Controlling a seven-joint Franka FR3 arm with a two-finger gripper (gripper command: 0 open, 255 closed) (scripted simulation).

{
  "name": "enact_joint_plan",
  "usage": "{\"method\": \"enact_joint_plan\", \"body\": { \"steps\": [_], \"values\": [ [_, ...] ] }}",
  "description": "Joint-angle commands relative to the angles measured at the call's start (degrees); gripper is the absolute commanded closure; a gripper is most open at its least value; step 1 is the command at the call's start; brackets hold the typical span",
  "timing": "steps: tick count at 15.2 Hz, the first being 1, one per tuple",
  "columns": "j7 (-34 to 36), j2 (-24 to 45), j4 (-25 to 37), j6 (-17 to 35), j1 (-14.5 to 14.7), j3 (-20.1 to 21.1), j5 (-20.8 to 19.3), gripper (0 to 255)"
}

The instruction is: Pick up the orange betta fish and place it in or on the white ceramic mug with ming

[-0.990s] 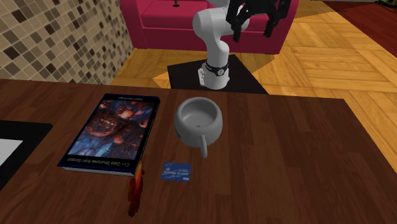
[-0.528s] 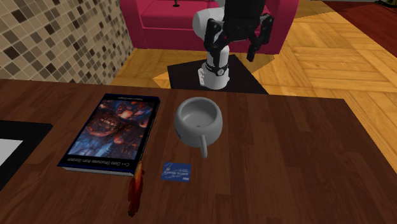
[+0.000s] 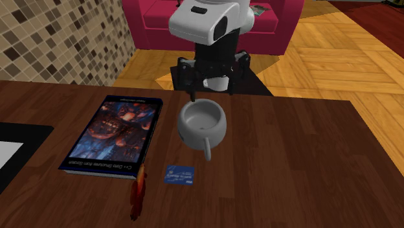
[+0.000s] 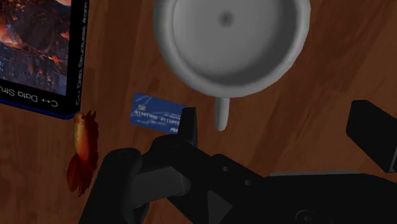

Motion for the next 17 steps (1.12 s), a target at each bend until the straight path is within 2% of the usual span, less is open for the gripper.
{"method": "enact_joint_plan", "body": {
  "steps": [1,9,17],
  "values": [
    [-2.03,3.95,2.21,1.56,-0.36,-1.69,0.73,0],
    [-10.91,21.71,15.20,4.47,-3.10,-6.63,7.43,0],
    [-18.34,40.81,33.61,2.51,-10.09,-7.35,15.84,0]
  ]
}}
